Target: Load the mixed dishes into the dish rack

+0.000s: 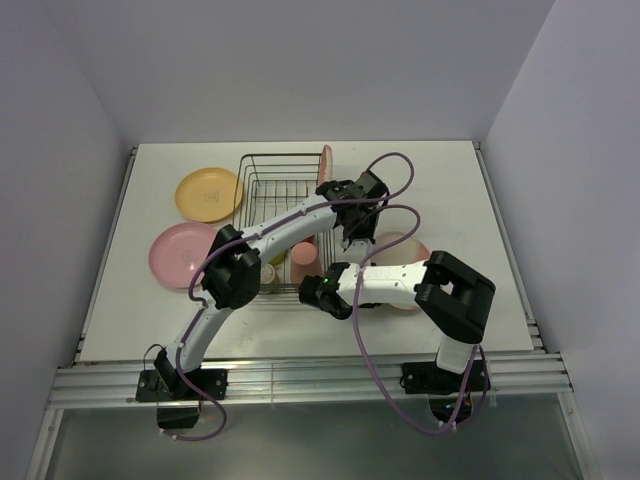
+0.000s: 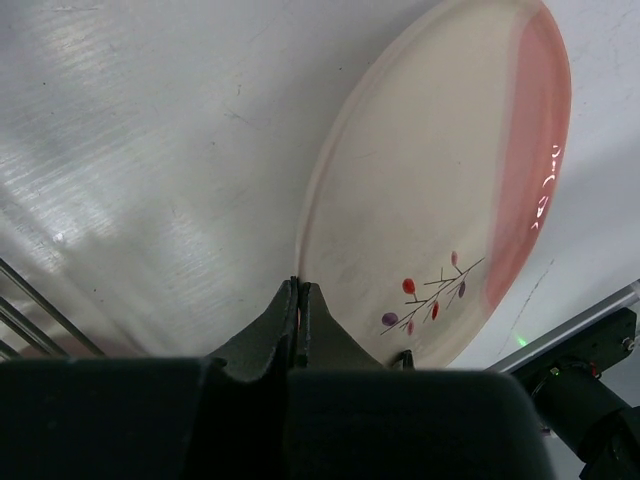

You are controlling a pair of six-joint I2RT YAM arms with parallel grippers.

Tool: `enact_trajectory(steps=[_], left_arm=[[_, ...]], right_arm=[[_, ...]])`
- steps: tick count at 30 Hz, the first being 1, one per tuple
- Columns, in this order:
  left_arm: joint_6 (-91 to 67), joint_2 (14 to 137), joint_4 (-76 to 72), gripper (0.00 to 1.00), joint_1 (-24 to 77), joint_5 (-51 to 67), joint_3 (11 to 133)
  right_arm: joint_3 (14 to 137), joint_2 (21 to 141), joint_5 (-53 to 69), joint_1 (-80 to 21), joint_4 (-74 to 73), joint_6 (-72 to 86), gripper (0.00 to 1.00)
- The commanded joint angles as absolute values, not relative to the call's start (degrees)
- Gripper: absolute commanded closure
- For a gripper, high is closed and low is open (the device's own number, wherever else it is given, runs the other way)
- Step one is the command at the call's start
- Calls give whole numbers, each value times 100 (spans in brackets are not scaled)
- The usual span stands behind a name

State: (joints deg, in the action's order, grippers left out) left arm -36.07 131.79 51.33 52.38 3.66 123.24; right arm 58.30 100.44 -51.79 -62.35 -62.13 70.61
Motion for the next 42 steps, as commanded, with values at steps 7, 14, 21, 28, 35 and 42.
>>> enact_trajectory(steps=[7, 14, 21, 28, 35, 42], left_arm=[[-3524, 12815, 5317, 100, 5230, 316, 12595], [-3647, 12639, 5019, 60, 5045, 580, 12375], [-3691, 12656, 4992, 2, 5027, 633, 12489], [-3902, 12463, 4808, 1, 4940, 326, 12376], [-4455, 12094, 4351, 1, 4509, 1009, 11761], [-5229, 12085, 3903, 1, 4298, 2529, 11329]], right_arm=[[6100, 10090, -5432, -6135, -6416, 6934, 100], [5924, 9669, -5344, -6179, -6250, 6724, 100], [5836, 9229, -5274, -6196, -6196, 6548, 100], [5696, 8965, -5168, -6214, -6073, 6442, 100], [5441, 8359, -4914, -6275, -5696, 6118, 100], [5371, 7876, -4931, -6302, -5739, 5942, 100]])
